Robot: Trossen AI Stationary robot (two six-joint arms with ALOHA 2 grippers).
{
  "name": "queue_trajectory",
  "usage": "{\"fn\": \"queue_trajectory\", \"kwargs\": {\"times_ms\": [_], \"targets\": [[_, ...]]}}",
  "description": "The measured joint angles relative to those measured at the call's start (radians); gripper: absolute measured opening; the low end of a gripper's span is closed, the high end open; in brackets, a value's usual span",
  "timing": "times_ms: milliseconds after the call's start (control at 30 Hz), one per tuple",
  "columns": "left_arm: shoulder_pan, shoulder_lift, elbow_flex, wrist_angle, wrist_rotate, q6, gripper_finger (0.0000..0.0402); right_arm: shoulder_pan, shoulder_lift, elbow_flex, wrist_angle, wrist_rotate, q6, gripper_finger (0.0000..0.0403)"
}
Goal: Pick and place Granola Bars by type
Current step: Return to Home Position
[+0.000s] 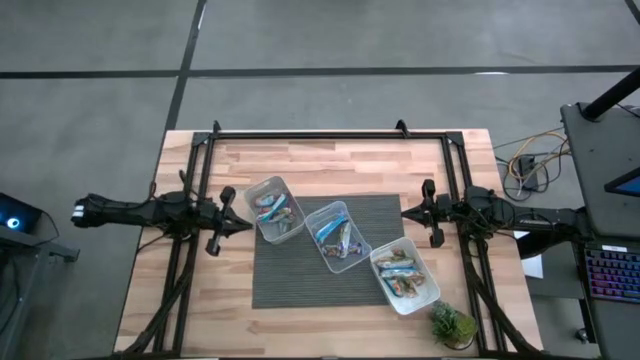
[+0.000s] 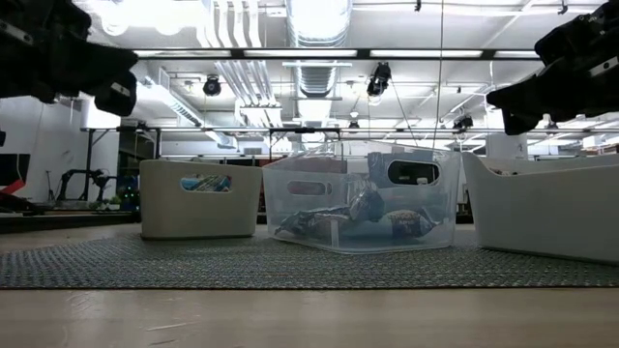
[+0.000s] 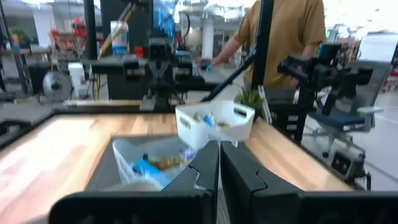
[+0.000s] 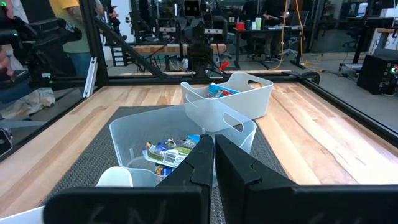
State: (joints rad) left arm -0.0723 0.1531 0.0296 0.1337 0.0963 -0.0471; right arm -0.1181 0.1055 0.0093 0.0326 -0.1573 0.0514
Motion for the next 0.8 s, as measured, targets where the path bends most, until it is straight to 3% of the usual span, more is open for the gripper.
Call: {"fn": "queue_trajectory", "kwargs": {"times_ms": [433, 800], "targets": [[0.0, -0.063, -0.005, -0.133, -0.009, 0.033, 0.0, 0.0, 0.0, 0.0, 0.0, 0.0, 0.0, 0.0009], [0.0, -0.065, -0.019, -0.116, -0.02, 0.029, 0.0, 0.0, 0.0, 0.0, 0.0, 0.0, 0.0, 0.0008]]}}
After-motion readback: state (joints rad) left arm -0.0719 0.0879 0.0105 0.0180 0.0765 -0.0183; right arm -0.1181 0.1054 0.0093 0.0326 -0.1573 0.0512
